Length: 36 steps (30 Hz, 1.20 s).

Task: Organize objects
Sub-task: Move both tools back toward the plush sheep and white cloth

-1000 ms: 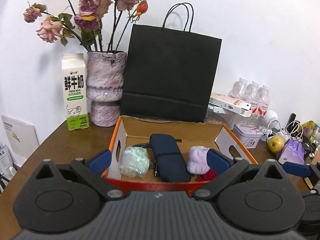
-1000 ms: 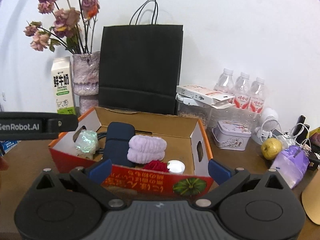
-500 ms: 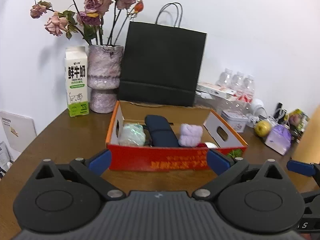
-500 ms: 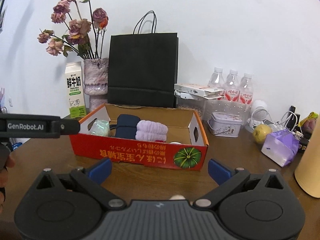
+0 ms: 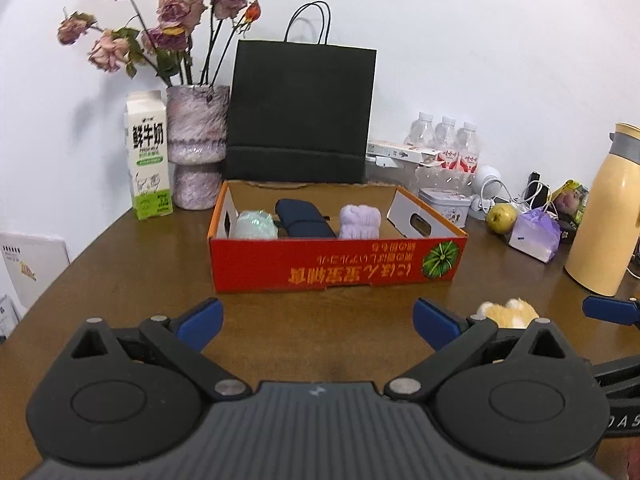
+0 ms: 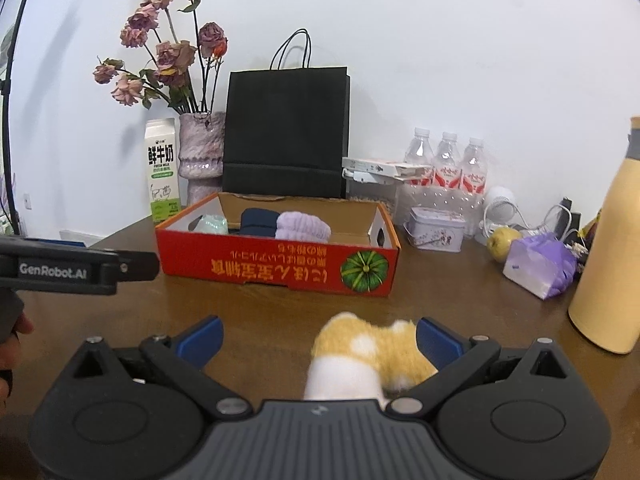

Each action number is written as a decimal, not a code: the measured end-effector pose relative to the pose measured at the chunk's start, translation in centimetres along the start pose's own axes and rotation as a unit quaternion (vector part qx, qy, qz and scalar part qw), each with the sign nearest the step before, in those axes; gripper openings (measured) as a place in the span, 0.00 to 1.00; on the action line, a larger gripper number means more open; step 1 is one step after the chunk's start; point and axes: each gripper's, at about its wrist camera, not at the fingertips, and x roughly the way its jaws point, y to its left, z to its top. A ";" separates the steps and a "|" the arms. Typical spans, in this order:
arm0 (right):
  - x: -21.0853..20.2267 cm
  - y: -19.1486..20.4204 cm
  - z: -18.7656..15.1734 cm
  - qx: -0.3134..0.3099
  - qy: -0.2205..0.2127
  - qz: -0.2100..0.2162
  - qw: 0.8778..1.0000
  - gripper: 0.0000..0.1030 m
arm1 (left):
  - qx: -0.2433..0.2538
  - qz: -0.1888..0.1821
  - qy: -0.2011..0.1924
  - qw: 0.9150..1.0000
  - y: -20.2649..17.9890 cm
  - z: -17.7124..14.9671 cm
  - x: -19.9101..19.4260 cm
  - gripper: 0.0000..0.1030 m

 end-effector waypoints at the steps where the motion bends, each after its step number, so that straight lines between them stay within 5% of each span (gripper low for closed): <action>1: -0.3 -0.1 -0.3 0.001 0.001 0.000 1.000 1.00 | 0.000 0.000 0.002 1.000 0.1 -0.5 -0.2 1.00; 21: -3.6 -1.4 -6.7 0.000 0.060 -0.008 0.998 1.00 | -0.020 0.014 0.036 0.999 1.5 -6.2 -2.5 1.00; 32: 0.3 -1.0 -6.8 0.002 0.140 0.016 0.990 1.00 | -0.022 0.014 0.045 0.999 1.4 -6.5 -2.3 1.00; 36: 1.2 -1.1 -6.8 0.012 0.136 0.017 0.991 1.00 | -0.017 0.013 0.050 0.999 1.2 -6.5 -2.1 1.00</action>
